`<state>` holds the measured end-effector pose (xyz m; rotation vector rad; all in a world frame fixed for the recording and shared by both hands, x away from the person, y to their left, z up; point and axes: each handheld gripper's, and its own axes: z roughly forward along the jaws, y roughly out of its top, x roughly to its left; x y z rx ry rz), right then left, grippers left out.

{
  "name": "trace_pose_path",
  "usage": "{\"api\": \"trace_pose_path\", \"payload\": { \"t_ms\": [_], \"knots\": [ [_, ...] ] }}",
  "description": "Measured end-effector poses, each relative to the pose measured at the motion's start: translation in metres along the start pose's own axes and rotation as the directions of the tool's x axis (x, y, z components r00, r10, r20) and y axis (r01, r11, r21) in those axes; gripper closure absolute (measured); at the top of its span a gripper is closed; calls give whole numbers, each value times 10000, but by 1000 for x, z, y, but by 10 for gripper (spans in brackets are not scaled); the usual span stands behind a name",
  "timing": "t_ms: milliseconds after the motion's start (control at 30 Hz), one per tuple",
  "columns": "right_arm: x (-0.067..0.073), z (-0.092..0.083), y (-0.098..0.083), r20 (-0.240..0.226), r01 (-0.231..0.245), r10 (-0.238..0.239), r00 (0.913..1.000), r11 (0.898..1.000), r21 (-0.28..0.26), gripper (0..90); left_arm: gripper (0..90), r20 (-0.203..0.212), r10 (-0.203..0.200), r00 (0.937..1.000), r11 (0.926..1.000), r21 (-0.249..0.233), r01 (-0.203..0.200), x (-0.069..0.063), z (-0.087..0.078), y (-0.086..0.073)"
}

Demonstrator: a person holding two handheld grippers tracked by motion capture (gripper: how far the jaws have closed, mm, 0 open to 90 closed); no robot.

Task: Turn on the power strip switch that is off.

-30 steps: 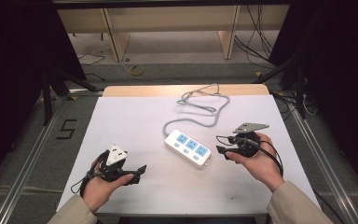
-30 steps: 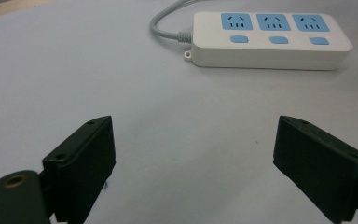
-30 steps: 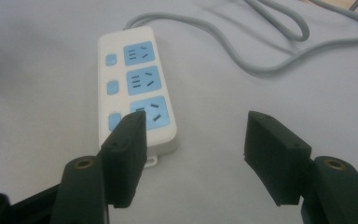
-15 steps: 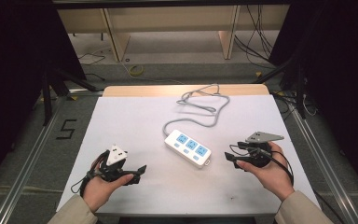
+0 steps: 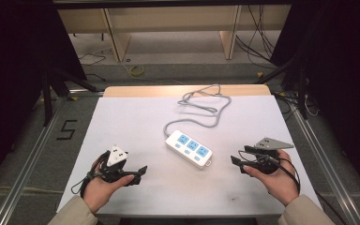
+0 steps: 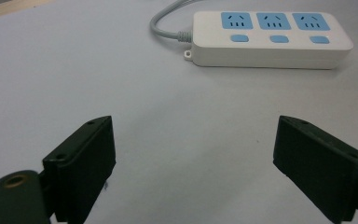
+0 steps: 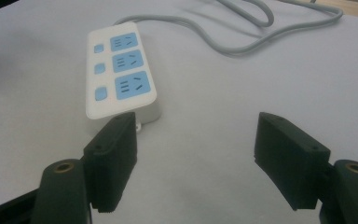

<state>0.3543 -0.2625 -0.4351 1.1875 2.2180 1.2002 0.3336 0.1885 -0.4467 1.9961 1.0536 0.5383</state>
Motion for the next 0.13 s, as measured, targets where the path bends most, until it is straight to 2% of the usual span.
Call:
{"api": "trace_pose_path", "payload": {
  "t_ms": [133],
  "knots": [
    [0,-1,-2,14,-86,86,10000,10000,9,305,125,17,2,10000,10000,-1,-2,0,1,1]
  ]
}}
